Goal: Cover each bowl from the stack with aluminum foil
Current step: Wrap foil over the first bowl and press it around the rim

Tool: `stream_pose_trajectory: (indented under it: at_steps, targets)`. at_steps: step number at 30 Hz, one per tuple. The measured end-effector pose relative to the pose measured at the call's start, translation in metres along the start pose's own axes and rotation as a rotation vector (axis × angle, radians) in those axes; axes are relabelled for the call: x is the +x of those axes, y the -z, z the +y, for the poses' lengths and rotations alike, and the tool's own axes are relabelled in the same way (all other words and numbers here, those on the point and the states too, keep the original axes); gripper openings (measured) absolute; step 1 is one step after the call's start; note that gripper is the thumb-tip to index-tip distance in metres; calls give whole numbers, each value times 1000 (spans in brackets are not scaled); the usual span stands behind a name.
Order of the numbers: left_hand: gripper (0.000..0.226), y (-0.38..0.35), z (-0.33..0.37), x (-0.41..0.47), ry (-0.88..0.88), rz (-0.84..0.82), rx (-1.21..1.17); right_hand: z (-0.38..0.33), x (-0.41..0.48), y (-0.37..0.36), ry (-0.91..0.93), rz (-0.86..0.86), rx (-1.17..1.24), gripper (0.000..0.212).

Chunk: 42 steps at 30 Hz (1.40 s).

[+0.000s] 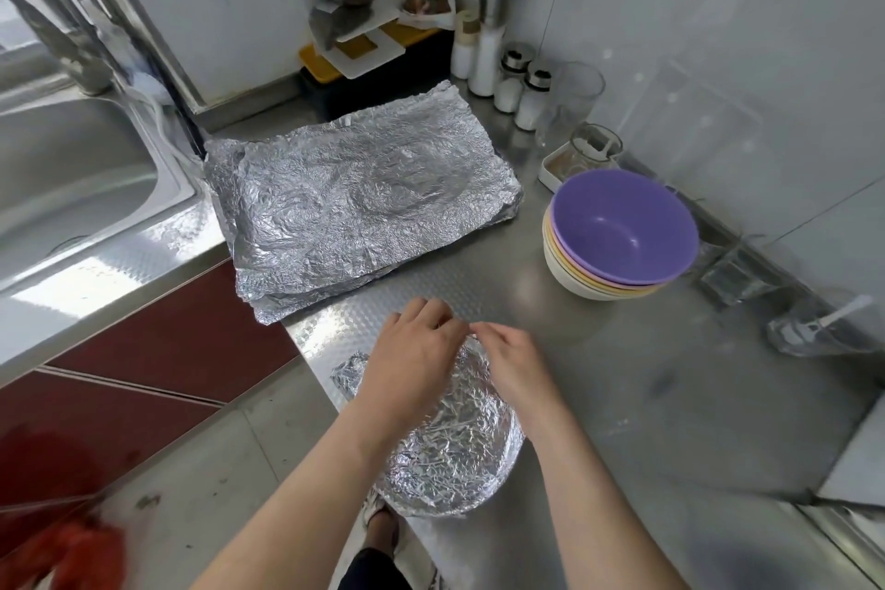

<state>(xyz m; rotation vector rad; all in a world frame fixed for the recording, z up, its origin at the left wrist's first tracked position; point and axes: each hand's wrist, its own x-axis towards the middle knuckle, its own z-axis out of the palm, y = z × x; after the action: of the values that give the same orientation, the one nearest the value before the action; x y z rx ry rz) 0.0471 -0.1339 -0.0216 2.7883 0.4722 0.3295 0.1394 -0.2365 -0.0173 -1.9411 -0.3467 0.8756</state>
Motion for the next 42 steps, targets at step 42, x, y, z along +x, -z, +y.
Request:
stream_pose_trajectory:
  at_steps: [42]
  targets:
    - [37,-6,-4,1,141,88,-232,-16,7,-12,55,-82,-303,41]
